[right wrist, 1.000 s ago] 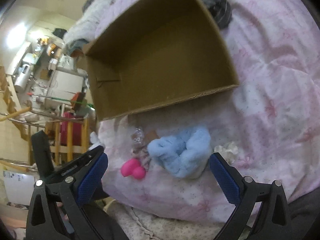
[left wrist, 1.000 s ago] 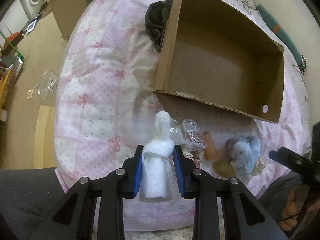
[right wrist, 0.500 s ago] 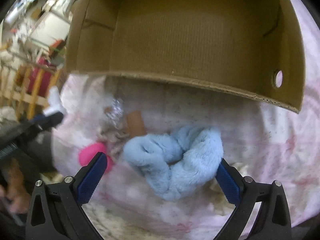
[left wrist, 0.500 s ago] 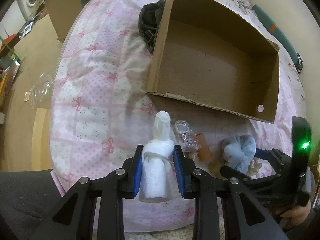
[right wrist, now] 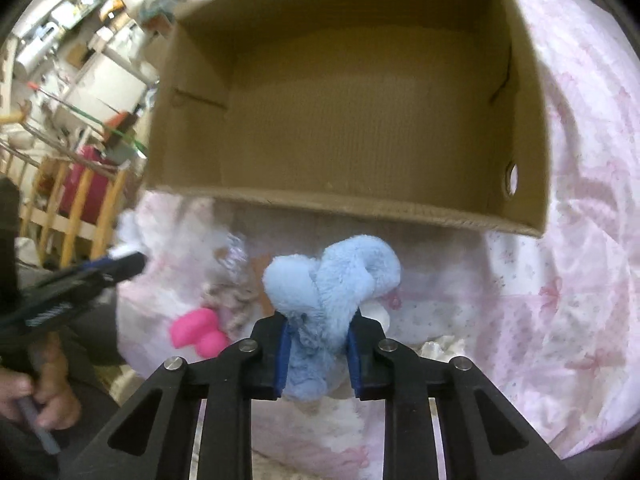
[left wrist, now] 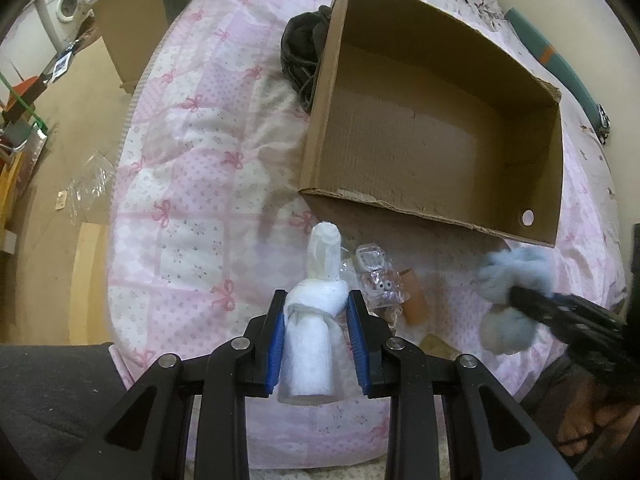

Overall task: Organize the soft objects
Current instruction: 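Carry the white bunny and blue plush into the box with both tools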

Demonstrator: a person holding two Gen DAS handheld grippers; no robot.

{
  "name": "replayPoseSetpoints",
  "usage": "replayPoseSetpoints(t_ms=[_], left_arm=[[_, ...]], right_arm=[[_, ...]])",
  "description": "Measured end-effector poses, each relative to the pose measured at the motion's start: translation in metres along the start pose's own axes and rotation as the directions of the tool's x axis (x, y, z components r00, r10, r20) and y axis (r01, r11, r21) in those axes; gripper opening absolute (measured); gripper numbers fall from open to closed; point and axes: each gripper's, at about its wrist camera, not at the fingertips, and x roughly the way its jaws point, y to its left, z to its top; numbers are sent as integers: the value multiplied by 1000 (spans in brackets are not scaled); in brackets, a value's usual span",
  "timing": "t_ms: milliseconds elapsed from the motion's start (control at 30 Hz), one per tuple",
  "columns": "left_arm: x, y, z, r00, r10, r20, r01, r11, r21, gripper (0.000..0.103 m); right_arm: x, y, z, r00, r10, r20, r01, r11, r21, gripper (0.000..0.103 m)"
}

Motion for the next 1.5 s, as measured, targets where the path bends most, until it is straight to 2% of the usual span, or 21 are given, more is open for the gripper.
replayPoseSetpoints(t_ms=[133,367,500,567,700,800,867,967,1133,1267,1400,1500], left_arm=[[-7,-4,-1,999,-2,38,1,1000,15,26],[-17,-20,-6,994,34,106,-43,995,88,26],[-25,-24,-4,989,36,147,-52,993,106,26],[-33,-26,3,984,32,176,-52,993,110,26],[-53,-38,28,970,25,243,-59,990,132,26],[-57,-57,46,957,39,288,-96,977,190,26],[-59,-67,54,947,39,319,-115,968,222,26],[-50,-81,64,941,22,338,-119,955,270,26],[-20,-83,76,949,47,313,-138,952,275,26],[4,-78,78,963,33,267,-99,966,239,26],[17,-80,74,960,58,273,-128,961,246,27],[19,-77,73,957,60,283,-130,964,234,27]], right_arm=[[-35,-1,-5,993,76,86,-78,997,20,25],[-40,-2,-19,990,81,118,-84,996,15,25],[-39,-2,-18,980,117,162,-122,992,17,25],[-48,-3,-16,970,139,199,-146,989,21,25],[-75,-13,-4,928,209,309,-230,973,33,25],[-89,-21,13,914,186,362,-210,977,28,25],[-90,-25,27,916,144,375,-166,986,27,25],[-89,-39,40,915,121,385,-154,987,54,25],[-77,-61,42,919,85,385,-142,982,122,25],[-61,-66,41,935,59,349,-120,980,157,25],[-47,-64,40,950,30,312,-78,987,143,26],[-42,-60,41,953,14,304,-54,991,126,26]])
